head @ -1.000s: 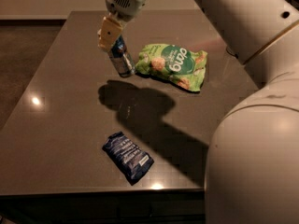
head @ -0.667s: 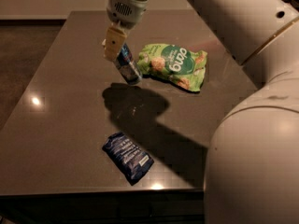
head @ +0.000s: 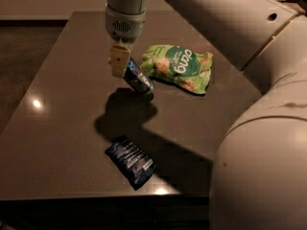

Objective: Knock redbull can over

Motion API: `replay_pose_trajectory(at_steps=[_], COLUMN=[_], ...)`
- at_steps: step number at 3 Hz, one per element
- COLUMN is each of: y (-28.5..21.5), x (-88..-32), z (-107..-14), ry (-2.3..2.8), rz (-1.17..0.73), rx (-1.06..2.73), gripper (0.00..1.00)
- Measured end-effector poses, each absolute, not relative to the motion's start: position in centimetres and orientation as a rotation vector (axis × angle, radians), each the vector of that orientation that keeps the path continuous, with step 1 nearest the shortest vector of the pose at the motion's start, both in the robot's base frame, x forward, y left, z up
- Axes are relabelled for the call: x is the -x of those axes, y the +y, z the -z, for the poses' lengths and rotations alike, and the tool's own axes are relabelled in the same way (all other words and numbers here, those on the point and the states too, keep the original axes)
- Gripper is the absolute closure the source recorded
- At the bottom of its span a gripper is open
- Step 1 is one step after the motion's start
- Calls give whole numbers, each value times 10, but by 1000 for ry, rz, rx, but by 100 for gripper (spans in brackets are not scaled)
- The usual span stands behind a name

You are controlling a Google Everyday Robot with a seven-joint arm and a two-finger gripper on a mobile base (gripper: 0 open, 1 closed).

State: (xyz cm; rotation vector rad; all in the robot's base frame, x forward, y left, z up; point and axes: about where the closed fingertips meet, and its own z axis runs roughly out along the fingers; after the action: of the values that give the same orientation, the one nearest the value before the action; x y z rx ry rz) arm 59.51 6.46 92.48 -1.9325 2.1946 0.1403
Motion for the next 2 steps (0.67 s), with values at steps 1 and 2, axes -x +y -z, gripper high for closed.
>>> replay_pose_trajectory(at_steps=[1,2], y=[64,63], x=[-592,-594], z=[-915,-902], ry=[2200,2202], rz=[-75,6], rx=[1987,2054], gripper=[15,0])
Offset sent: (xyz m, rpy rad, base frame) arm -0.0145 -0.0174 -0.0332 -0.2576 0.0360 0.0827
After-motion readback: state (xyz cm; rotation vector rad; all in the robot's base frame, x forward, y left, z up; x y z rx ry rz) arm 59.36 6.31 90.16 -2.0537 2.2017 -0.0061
